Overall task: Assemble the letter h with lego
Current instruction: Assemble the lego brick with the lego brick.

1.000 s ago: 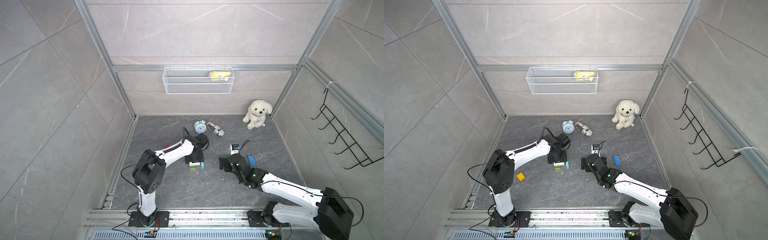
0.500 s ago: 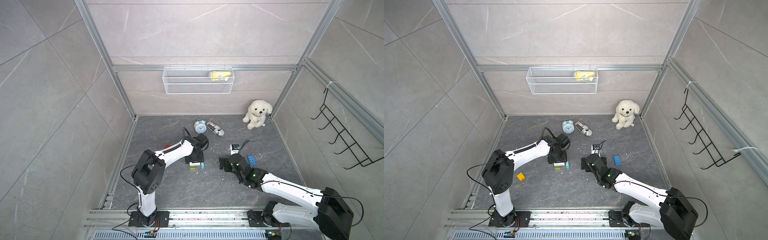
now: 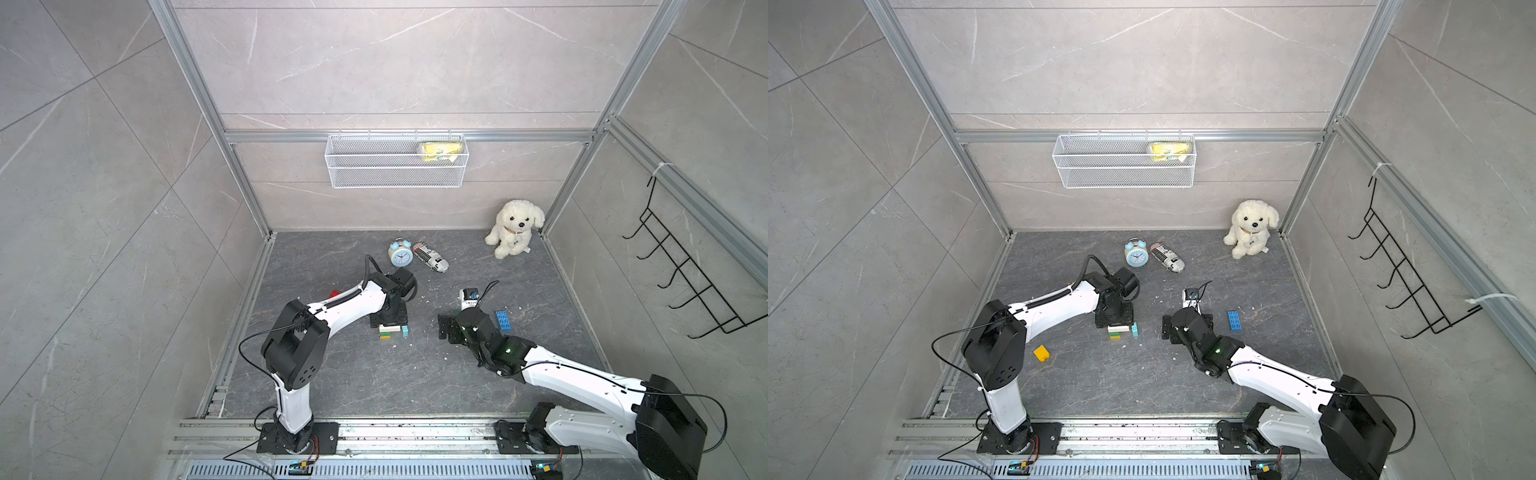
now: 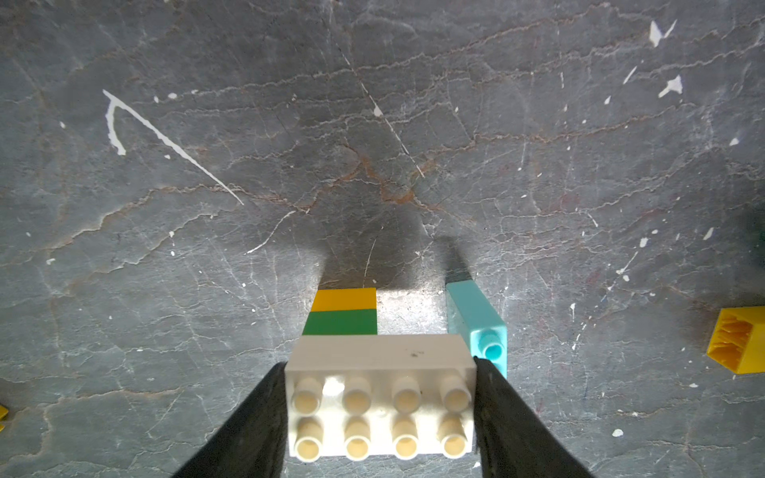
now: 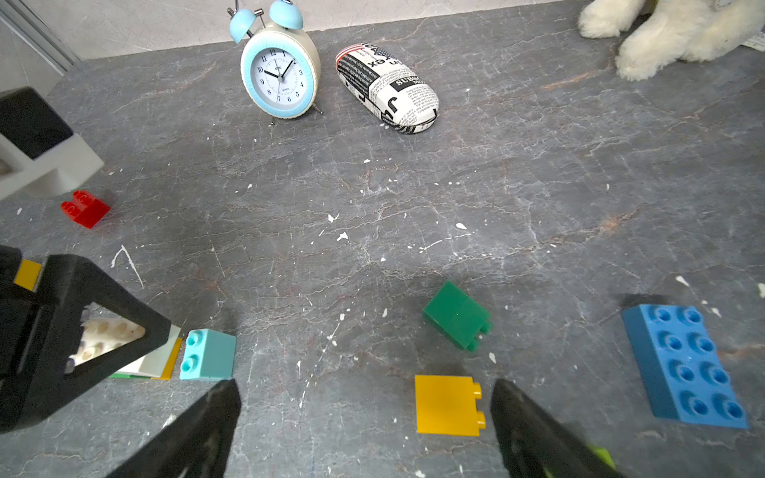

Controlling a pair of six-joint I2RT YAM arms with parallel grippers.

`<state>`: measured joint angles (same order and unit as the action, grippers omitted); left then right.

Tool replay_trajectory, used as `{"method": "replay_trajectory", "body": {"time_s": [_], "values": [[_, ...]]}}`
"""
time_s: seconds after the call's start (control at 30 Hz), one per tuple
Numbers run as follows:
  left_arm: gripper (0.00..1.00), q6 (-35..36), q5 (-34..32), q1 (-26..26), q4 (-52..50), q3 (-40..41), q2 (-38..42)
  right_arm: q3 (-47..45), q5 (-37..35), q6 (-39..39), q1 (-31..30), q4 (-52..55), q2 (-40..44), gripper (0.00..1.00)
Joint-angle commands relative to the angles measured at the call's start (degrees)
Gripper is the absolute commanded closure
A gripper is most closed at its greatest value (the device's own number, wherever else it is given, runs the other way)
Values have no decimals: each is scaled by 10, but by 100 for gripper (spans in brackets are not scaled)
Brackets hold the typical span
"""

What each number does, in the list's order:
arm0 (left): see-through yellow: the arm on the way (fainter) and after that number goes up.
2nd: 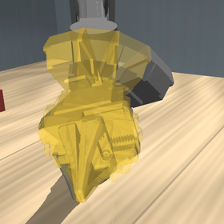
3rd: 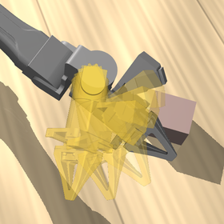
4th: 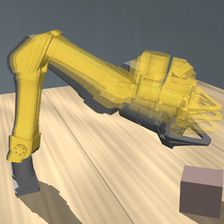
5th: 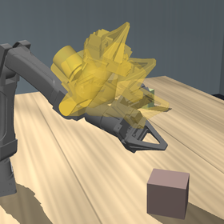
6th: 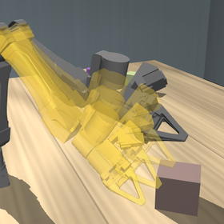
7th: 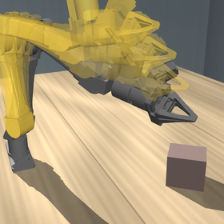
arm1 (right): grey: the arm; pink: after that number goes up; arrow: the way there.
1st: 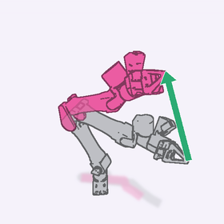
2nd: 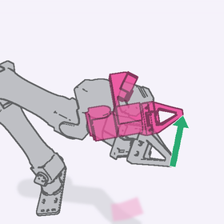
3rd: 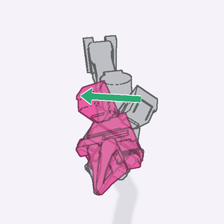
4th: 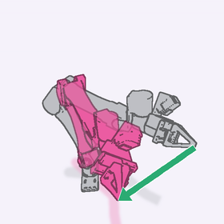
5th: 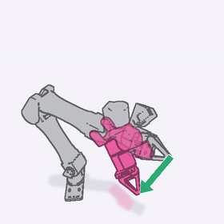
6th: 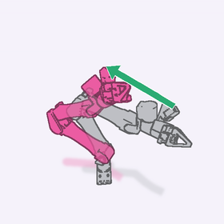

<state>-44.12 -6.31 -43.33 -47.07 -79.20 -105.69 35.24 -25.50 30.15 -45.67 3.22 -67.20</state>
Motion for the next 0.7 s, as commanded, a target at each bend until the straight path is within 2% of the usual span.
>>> {"method": "replay_trajectory", "body": {"time_s": [0.0, 0.33, 0.57, 0.67], "values": [[54, 9, 28, -5, -17, 21, 3, 14, 1, -9, 3, 12, -7, 3], [55, -11, 32, -5, 14, 53, 10, 14, 3, -9, 3, 12, -9, 3], [58, 29, 36, -9, 11, 34, -26, 14, 0, -10, 3, 13, -7, 3], [59, 39, -5, -24, -13, 25, -40, 13, 0, -10, 3, 13, -5, 3]]}}
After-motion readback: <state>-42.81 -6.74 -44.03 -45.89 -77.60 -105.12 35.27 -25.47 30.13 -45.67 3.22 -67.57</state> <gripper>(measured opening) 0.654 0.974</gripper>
